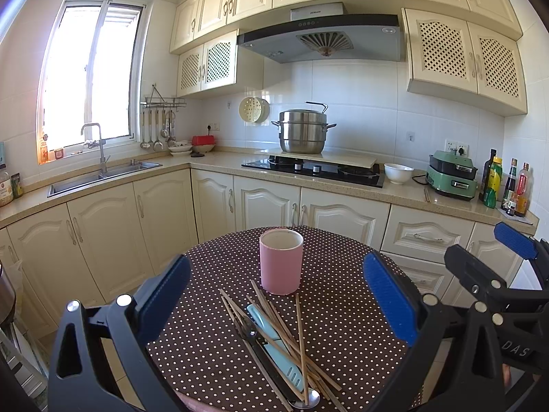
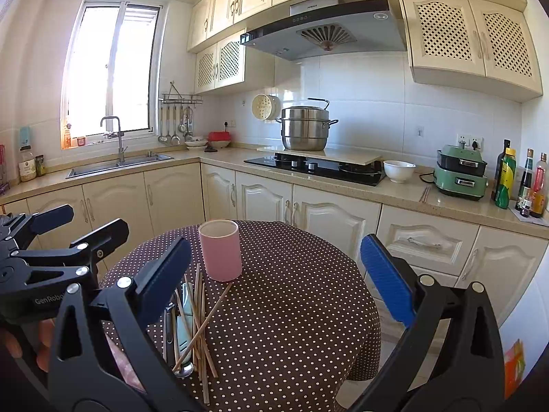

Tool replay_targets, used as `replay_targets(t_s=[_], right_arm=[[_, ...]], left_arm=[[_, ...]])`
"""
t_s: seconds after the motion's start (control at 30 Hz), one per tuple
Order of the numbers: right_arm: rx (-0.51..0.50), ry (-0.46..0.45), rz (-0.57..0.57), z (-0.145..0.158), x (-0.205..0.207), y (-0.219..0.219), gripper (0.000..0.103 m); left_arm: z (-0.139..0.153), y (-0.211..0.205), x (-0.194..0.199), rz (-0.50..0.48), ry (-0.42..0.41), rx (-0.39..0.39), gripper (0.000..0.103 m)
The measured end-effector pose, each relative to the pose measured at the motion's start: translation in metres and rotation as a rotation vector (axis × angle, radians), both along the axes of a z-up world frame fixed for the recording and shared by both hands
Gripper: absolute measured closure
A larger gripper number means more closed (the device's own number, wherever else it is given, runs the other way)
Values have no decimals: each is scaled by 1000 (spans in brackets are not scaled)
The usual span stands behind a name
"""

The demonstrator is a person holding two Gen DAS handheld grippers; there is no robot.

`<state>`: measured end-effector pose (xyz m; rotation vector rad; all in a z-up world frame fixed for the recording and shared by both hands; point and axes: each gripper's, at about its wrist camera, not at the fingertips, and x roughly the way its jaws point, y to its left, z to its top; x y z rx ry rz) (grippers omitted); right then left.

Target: Organize utensils

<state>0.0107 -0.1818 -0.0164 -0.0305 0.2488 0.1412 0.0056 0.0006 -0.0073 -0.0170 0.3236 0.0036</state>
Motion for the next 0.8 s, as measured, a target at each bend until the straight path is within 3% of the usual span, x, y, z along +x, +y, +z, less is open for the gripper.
replay_targets(t_s=[0.8], right_arm=[[8,24,-3,-2,7,-1,6]], left_arm=[[-12,1,3,2,12,4,4]])
